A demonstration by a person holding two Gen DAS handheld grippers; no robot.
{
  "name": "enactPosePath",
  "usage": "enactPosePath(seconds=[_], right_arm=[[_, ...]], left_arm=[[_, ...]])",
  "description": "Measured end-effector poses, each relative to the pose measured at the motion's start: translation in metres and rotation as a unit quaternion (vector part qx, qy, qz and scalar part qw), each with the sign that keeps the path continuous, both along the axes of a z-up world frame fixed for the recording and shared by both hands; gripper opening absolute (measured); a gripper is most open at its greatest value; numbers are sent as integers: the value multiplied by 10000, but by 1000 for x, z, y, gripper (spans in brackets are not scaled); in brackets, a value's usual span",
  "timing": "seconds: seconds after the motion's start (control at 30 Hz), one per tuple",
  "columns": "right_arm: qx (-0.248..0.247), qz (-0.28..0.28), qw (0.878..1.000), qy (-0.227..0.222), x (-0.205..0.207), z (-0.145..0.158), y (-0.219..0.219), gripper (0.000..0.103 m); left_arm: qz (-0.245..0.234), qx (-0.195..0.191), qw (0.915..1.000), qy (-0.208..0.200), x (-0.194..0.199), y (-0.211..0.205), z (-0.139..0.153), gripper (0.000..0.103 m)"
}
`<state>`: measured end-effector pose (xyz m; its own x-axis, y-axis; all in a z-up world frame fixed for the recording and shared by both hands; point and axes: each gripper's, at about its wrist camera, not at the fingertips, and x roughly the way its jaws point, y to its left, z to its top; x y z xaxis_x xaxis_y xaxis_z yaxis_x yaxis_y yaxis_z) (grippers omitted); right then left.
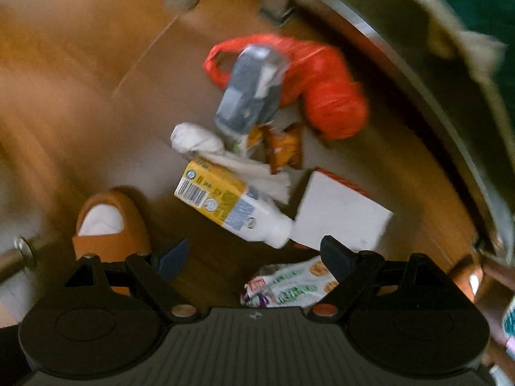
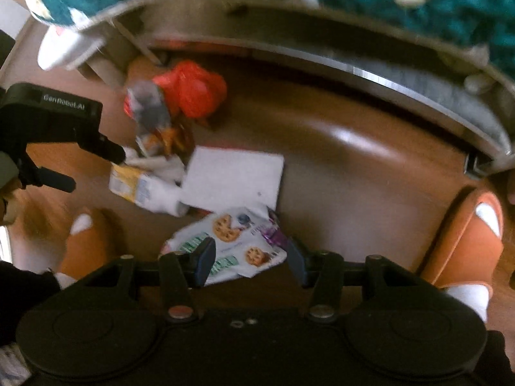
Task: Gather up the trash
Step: 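Lower both tools toward the yellow carton and cookie snack wrapper, then grasp the yellow-white drink bottle with the left tool while the right tool grasps the cookie wrapper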
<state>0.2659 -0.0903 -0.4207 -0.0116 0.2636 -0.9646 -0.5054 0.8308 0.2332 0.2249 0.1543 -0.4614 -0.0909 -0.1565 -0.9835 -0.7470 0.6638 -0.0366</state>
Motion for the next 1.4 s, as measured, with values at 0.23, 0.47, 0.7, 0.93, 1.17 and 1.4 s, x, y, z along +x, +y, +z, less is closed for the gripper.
enactPosePath(seconds=[0.23, 0.47, 0.7, 0.93, 1.17, 1.4], right_arm=[[-195, 124, 9992, 315, 9, -49, 7, 48], [-233, 382, 9981, 424, 13, -79, 20, 48], [-256, 494, 9975, 426, 15, -97, 24, 47], [-400, 630, 9964, 401, 14, -110, 30, 44], [-521, 740, 9953, 339, 10, -109, 32, 26], [-546, 923, 9940, 191, -3, -78, 37, 25]], left_arm=[[616, -296, 9971, 326, -4, 12, -59, 89], [859, -373, 9941, 543, -6, 16, -92, 89], [978, -487, 9927, 517, -3, 18, -113, 88], [1140, -572, 9903, 544, -9, 28, -125, 77], [1230, -542, 9896, 502, -20, 31, -123, 57], [1318, -431, 9893, 462, -33, 31, -98, 51]])
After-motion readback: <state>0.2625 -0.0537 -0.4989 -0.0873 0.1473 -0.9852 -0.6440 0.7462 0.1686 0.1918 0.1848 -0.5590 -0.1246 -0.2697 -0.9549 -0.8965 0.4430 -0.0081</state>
